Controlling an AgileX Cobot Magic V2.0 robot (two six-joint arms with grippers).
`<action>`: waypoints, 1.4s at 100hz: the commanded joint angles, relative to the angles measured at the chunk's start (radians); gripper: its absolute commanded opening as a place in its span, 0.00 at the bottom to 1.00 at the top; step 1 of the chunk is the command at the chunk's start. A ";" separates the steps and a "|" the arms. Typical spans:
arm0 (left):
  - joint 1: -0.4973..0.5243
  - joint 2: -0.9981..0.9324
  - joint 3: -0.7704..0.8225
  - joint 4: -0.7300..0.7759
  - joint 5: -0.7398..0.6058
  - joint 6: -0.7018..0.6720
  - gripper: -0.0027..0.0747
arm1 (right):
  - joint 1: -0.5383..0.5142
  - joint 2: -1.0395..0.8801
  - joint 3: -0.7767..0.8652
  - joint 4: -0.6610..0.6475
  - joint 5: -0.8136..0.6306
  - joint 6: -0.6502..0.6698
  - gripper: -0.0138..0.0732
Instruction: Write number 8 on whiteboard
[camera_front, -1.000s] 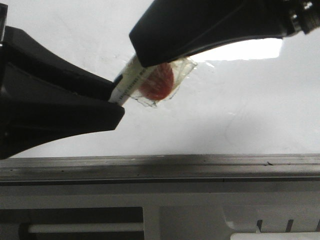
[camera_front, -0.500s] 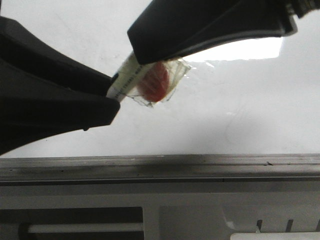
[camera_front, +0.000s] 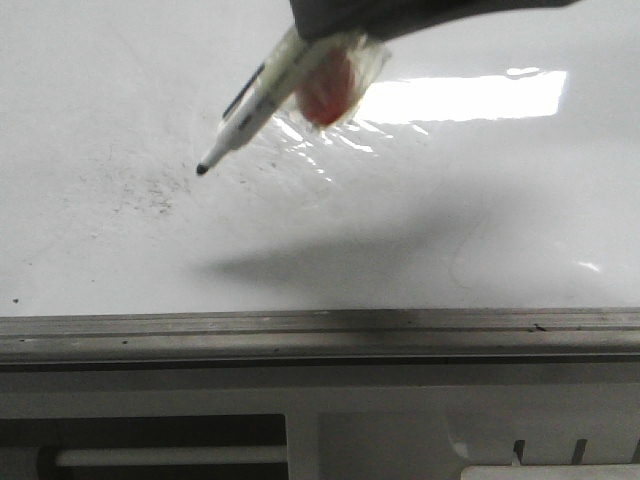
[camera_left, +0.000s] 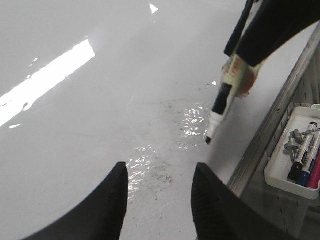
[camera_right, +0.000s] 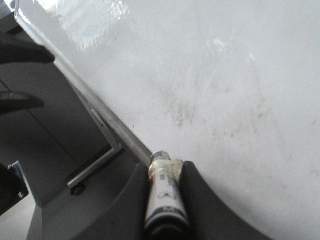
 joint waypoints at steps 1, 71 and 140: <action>-0.005 -0.048 -0.032 -0.031 0.001 -0.008 0.40 | -0.052 0.006 -0.085 0.008 -0.048 0.002 0.09; -0.005 -0.075 -0.032 -0.053 -0.077 -0.088 0.40 | -0.210 0.258 -0.373 -0.074 0.222 0.002 0.09; -0.005 -0.075 -0.032 -0.073 -0.076 -0.088 0.40 | -0.204 0.247 -0.403 -0.154 0.211 0.054 0.10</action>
